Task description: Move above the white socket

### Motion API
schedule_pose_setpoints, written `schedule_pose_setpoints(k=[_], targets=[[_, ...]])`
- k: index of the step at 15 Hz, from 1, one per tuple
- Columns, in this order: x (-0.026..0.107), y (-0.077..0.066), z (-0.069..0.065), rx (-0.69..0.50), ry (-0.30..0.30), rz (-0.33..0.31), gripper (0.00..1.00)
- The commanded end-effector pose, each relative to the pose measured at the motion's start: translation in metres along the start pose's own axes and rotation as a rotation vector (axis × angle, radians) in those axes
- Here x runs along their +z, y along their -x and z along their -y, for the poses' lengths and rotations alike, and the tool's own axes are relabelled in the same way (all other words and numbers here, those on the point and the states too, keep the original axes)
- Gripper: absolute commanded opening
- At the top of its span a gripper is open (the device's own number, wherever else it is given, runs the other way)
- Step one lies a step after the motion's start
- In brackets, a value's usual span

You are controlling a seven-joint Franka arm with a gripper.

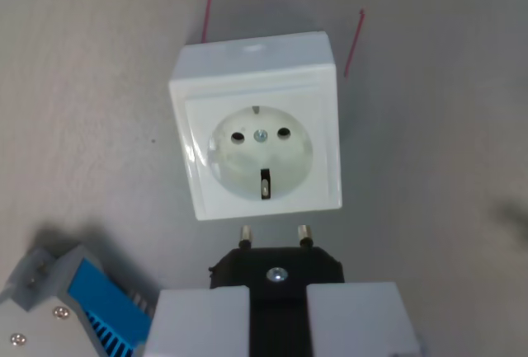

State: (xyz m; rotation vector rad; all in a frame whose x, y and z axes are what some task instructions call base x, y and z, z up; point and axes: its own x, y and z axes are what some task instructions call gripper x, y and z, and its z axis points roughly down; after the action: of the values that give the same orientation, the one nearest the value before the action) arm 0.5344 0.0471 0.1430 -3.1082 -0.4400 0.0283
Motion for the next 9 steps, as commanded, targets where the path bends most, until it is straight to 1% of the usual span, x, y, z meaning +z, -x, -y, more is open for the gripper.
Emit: schedule_pose_setpoints(k=[1,9], targets=[[0.01,0.0,0.001,-0.058,-0.05,-0.093,0.0],[0.027,-0.004,0.003,-0.065,-0.057,-0.086,0.0]])
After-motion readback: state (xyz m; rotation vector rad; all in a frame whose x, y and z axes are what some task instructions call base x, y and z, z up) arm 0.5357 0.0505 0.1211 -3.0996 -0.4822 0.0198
